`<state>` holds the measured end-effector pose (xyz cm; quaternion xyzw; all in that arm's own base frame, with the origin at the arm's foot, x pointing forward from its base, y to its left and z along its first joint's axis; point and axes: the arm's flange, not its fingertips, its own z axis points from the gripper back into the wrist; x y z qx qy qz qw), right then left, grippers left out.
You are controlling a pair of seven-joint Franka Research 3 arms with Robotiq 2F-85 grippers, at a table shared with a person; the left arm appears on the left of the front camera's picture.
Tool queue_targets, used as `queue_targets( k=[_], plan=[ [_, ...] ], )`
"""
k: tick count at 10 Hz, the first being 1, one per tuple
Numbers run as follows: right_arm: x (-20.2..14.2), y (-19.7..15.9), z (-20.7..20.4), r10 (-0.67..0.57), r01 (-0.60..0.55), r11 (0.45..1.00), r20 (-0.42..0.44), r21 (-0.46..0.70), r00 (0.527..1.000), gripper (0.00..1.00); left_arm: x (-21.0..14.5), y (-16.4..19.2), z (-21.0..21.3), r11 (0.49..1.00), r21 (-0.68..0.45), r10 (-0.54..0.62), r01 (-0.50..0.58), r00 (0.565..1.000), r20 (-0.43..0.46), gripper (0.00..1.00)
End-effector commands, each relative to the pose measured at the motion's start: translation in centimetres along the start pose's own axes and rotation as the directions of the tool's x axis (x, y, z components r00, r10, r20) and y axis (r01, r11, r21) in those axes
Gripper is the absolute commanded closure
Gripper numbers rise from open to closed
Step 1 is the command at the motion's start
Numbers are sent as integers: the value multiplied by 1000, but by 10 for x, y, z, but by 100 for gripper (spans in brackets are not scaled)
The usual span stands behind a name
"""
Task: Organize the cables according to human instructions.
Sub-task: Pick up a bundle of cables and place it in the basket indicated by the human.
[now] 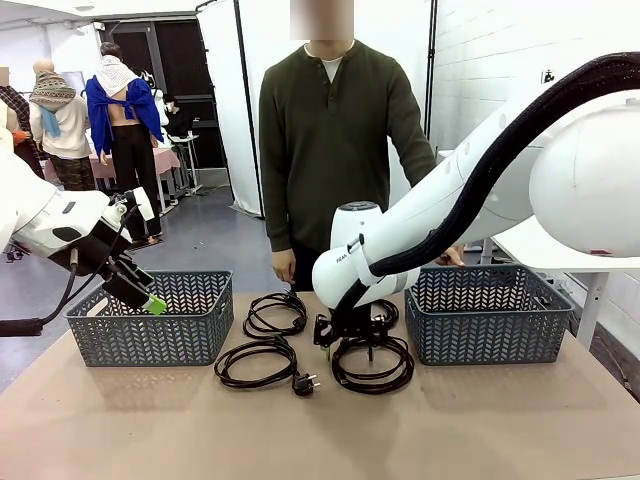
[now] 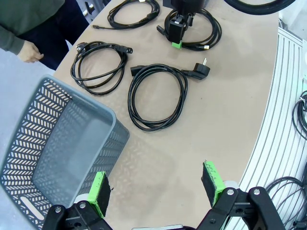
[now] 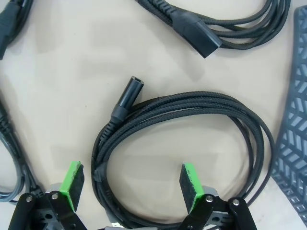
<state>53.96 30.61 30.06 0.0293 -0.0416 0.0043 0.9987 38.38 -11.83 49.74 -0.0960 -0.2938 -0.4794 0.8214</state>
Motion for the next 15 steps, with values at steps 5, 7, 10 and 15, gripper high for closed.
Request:
queue_targets(
  k=[5,7,10,15],
  plan=[
    [4,8,-8,-30,30,999,-4,-45,1000,0,-3,4,-1,1000,-19,-9,9,1000,13,0],
    [5,13,-6,-31,30,999,-27,-36,999,23,-3,4,-1,1000,-19,-9,9,1000,13,0],
    [5,21,-1,0,-1,1000,-28,-10,1000,61,-3,4,-1,1000,-19,-9,9,1000,13,0],
    [4,29,0,55,-54,998,-34,43,998,100,-3,4,-1,1000,-19,-9,9,1000,13,0]
  ],
)
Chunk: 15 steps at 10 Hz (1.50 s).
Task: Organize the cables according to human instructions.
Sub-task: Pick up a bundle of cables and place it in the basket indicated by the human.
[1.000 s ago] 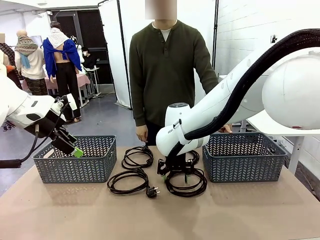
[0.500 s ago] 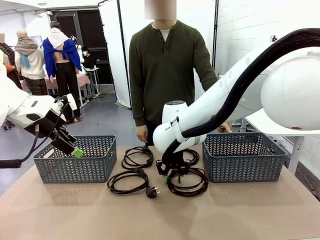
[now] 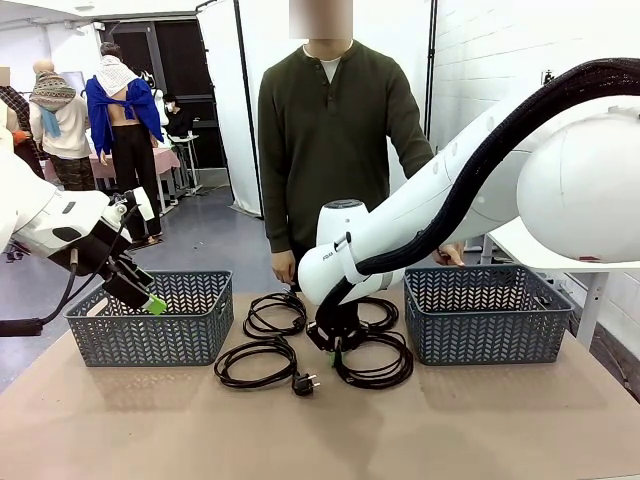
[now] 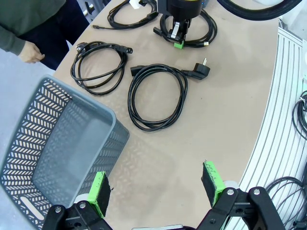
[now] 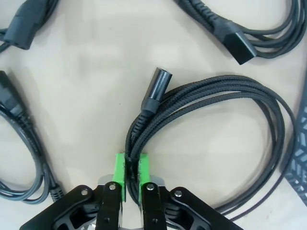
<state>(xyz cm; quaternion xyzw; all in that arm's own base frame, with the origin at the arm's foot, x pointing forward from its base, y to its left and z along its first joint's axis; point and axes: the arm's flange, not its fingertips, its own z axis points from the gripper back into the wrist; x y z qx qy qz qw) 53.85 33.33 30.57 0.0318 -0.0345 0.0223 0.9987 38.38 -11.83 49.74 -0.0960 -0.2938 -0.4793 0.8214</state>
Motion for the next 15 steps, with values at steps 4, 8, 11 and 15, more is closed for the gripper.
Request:
queue_targets(
  k=[4,8,11,15],
  plan=[
    [-2,13,21,77,-78,997,17,16,997,100,-3,4,-1,1000,-19,-9,9,1000,12,0],
    [-26,20,87,328,-328,945,-17,16,945,100,-3,4,-1,1000,-19,-9,9,1000,12,0],
    [-46,12,141,650,-651,759,-73,6,756,100,-3,4,-1,1000,-19,-9,9,1000,12,0],
    [-57,-34,191,850,-865,498,-158,-70,502,100,-3,4,-1,1000,-19,-9,9,1000,12,0]
  ],
)
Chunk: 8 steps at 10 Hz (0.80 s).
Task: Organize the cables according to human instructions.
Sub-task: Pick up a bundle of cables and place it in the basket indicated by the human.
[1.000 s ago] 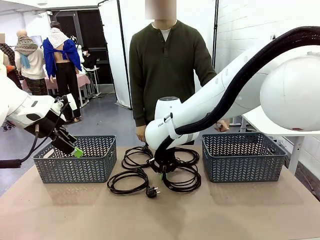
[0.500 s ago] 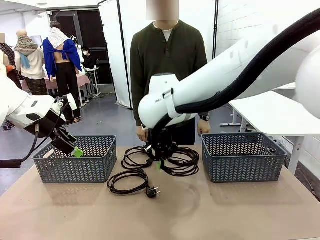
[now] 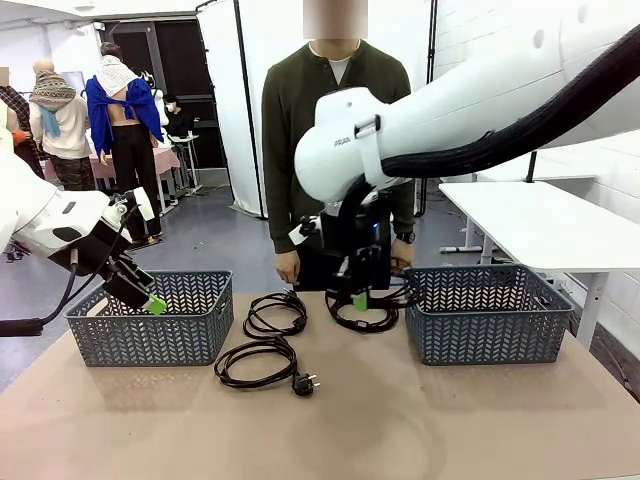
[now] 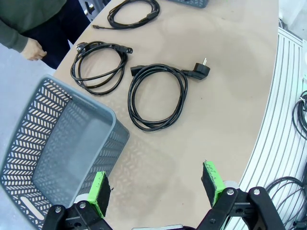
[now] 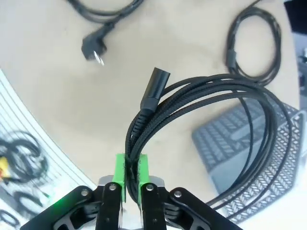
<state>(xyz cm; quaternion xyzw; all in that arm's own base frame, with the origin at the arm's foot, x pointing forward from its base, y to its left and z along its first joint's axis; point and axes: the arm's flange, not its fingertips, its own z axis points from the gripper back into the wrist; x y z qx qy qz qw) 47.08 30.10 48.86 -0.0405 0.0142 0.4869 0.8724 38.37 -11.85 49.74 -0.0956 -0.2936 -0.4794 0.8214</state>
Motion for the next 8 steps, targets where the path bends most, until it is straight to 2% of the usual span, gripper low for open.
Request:
queue_targets(
  k=[1,3,4,8],
  plan=[
    [-21,-15,4,121,-121,991,-4,-61,993,100,-3,4,-1,1000,-20,-9,9,1000,13,0],
    [-26,-25,10,104,-104,993,6,-52,995,100,-3,4,-1,1000,-20,-9,9,1000,13,0],
    [-17,-18,13,103,-104,994,-10,-39,995,100,-3,4,-1,1000,-20,-9,9,1000,13,0],
    [-17,-18,13,103,-104,994,-10,-39,995,100,-3,4,-1,1000,-20,-9,9,1000,13,0]
  ],
)
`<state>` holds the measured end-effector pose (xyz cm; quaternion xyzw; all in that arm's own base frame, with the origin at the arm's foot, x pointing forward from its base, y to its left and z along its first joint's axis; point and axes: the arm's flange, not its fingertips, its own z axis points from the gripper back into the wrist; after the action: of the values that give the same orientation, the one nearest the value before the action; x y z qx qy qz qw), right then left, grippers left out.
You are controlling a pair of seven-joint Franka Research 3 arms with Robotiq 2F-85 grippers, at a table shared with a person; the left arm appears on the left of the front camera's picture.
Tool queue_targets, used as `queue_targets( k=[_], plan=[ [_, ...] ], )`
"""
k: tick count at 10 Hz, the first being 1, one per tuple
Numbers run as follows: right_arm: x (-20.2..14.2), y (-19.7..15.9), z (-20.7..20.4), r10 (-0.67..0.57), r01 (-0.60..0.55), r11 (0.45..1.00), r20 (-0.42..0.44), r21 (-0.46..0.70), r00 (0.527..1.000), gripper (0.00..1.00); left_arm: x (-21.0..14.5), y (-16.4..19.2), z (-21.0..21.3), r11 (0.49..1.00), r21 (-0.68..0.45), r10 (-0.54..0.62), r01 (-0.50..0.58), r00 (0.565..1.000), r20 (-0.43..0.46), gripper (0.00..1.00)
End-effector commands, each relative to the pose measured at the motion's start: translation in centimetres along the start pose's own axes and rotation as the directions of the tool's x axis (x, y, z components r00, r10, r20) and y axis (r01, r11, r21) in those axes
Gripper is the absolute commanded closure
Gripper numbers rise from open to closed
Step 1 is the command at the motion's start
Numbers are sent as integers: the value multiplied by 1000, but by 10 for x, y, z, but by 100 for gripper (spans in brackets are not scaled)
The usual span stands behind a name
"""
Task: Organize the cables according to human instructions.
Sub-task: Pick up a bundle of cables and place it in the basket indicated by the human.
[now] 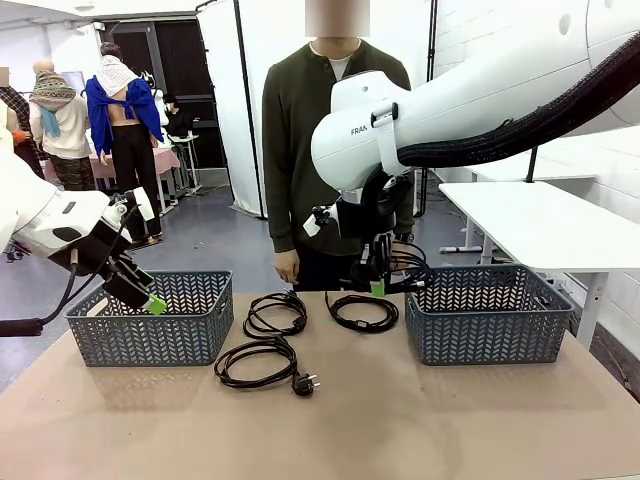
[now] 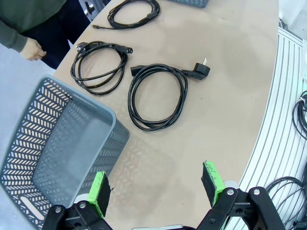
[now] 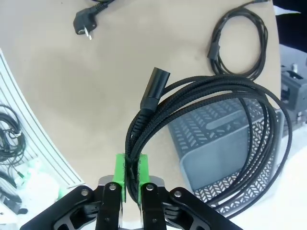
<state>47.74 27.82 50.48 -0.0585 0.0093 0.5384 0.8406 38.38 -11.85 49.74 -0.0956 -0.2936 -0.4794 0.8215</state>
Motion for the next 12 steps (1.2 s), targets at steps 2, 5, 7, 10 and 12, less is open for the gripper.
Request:
queue_targets(
  k=[2,5,7,10,12],
  plan=[
    [-8,-8,-2,19,-19,1000,-3,-8,1000,100,-3,4,-1,1000,-20,-9,9,1000,13,0],
    [-56,-31,3,50,-50,999,12,-1,999,100,-3,4,-1,1000,-20,-9,9,1000,13,0],
    [-86,-47,6,107,-107,994,35,-9,994,100,-3,4,-1,1000,-20,-9,9,1000,13,0],
    [-132,-75,5,140,-142,989,69,28,988,100,-3,4,-1,1000,-20,-9,9,1000,13,0],
    [-148,-97,-2,129,-133,990,88,53,988,100,-3,4,-1,1000,-20,-9,9,1000,13,0]
  ],
)
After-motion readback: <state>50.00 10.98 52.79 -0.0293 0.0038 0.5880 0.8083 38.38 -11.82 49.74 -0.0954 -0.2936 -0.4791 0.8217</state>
